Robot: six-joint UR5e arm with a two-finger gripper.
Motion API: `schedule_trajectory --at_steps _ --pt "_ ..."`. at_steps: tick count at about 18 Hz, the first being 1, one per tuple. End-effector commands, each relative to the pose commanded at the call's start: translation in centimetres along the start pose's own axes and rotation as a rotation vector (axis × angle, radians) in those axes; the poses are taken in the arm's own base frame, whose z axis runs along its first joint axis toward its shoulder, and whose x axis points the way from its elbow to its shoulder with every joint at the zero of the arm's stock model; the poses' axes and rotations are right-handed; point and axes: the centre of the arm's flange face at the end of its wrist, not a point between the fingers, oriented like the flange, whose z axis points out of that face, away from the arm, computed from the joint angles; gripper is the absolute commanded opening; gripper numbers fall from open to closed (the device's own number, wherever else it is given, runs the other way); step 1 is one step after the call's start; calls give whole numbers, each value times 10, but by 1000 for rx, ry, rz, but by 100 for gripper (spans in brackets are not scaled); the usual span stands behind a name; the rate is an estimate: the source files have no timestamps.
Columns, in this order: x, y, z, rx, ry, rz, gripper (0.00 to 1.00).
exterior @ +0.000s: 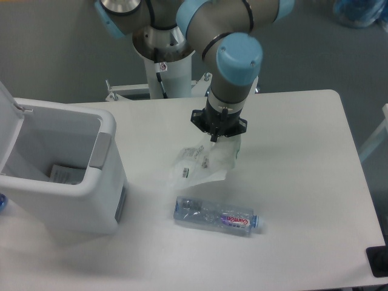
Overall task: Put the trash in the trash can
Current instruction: 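Lift the wrapper and carry it toward the white bin, then lower the wrapper into the bin and open the gripper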
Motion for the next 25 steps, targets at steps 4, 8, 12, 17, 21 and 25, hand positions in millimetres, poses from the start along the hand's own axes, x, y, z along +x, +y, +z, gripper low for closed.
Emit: schedule_trajectory --at_steps 4,8,12,17,21,25 --pt "1 -10 -47 116 -3 3 0" --pt "10 -17 -85 217 3 2 0" --pt "27 -15 -121 322 23 -2 0" --pt "61 3 -174 469 61 19 0" --pt "100 21 -196 520 80 38 0" --pt "145 16 -185 515 127 109 0"
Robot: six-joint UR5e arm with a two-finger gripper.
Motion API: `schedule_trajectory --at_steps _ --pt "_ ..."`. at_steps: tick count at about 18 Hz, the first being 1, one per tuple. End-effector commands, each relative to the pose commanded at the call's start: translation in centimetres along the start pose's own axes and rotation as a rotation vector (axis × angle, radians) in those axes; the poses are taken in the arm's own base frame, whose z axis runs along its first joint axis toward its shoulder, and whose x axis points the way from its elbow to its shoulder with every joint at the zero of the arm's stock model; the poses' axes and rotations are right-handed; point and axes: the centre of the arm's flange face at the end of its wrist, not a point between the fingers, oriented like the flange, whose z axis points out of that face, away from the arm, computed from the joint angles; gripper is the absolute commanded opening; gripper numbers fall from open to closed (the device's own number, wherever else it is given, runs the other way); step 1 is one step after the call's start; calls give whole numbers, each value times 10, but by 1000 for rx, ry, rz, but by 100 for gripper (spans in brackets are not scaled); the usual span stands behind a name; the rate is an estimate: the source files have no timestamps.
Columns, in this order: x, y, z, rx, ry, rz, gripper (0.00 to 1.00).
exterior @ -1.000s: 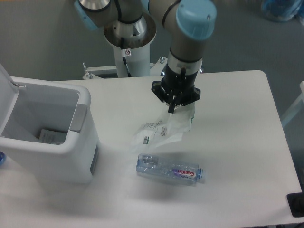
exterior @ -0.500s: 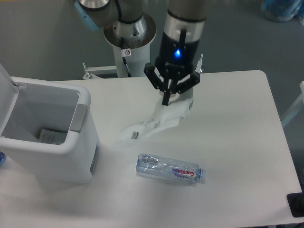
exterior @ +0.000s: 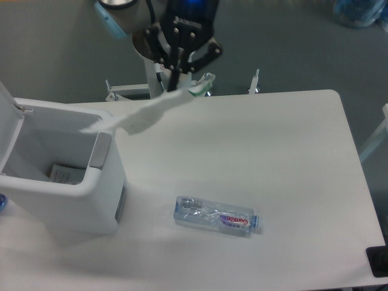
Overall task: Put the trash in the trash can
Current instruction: 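Lower the wrapper into the bin and open the gripper, then move the gripper over the clear water bottle and lower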
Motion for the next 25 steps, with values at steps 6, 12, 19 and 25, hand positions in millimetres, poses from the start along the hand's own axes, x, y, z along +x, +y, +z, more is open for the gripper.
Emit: schedule_trajectory --at_steps 6,12,19,25 --pt "47 -2 42 -16 66 102 0" --pt "69 6 77 -26 103 156 0" --pt "59 1 107 -33 113 171 18" --pt "52 0 116 -38 97 175 100"
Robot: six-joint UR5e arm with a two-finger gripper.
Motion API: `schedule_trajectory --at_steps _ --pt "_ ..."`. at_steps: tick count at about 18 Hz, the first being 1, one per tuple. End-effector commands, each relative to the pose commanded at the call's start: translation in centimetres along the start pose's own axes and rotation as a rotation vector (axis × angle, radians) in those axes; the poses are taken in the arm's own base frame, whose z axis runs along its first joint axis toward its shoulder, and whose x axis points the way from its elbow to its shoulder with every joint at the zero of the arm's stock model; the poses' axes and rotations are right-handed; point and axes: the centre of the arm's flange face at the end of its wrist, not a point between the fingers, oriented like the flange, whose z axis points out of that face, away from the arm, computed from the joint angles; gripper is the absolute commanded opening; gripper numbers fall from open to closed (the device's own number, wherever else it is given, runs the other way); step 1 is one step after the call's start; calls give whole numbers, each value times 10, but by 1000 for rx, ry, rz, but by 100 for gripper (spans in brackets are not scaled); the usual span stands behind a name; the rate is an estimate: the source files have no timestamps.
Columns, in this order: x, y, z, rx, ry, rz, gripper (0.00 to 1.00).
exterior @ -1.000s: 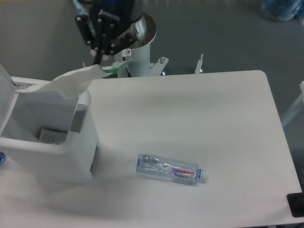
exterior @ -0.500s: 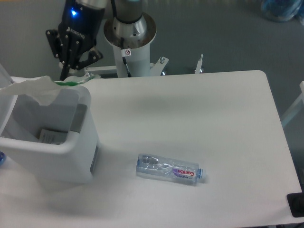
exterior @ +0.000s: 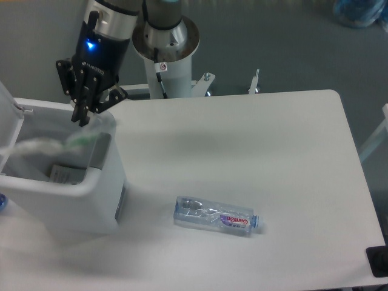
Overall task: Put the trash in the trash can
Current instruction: 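Move the gripper over the clear water bottle and lower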
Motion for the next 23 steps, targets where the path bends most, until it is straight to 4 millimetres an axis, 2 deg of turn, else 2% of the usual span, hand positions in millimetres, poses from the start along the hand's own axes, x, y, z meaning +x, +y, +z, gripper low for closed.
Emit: schedule_trajectory --at_steps 4,5,7,9,12,13,16,17,23 --pt "-7 3 -6 -13 -35 -7 100" --pt "-17 5 -10 -9 -48 -23 100" --pt "-55 17 -35 17 -107 -81 100" --pt "-82 19 -46 54 -146 -83 100" --pt "-134 28 -39 52 -169 -141 100" --pt "-161 33 -28 39 -165 -162 100" --pt "-213 41 0 2 -158 -148 100" --pt "-222 43 8 -8 -151 -117 100" --pt "-246 64 41 -91 -133 94 100"
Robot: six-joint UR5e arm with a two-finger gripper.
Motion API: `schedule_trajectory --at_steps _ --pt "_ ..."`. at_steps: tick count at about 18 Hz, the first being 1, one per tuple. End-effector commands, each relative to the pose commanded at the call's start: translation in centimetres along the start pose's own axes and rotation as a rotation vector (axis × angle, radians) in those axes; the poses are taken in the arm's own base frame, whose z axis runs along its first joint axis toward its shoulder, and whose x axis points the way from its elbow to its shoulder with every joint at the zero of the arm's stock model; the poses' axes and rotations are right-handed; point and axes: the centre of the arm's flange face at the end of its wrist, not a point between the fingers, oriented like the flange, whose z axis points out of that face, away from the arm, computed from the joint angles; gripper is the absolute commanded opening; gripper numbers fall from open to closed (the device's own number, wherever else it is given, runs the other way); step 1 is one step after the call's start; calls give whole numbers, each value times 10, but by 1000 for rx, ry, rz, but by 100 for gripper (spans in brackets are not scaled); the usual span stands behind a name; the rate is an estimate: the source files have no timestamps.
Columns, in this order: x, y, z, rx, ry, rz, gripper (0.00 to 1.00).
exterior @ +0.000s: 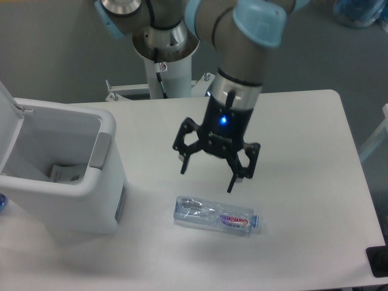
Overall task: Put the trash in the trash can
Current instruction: 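Move the gripper over the clear water bottle and lower, then close the gripper around the bottle's middle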
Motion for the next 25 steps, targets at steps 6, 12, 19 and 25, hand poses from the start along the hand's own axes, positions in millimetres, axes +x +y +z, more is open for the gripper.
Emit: schedule_trajectory --at_steps 6,12,19,25 --pt "7 36 59 -147 64 250 100" --pt "35 61 112 -177 191 406 100" --pt "55 69 147 -252 251 503 100" --pt "75 70 186 -451 258 586 100"
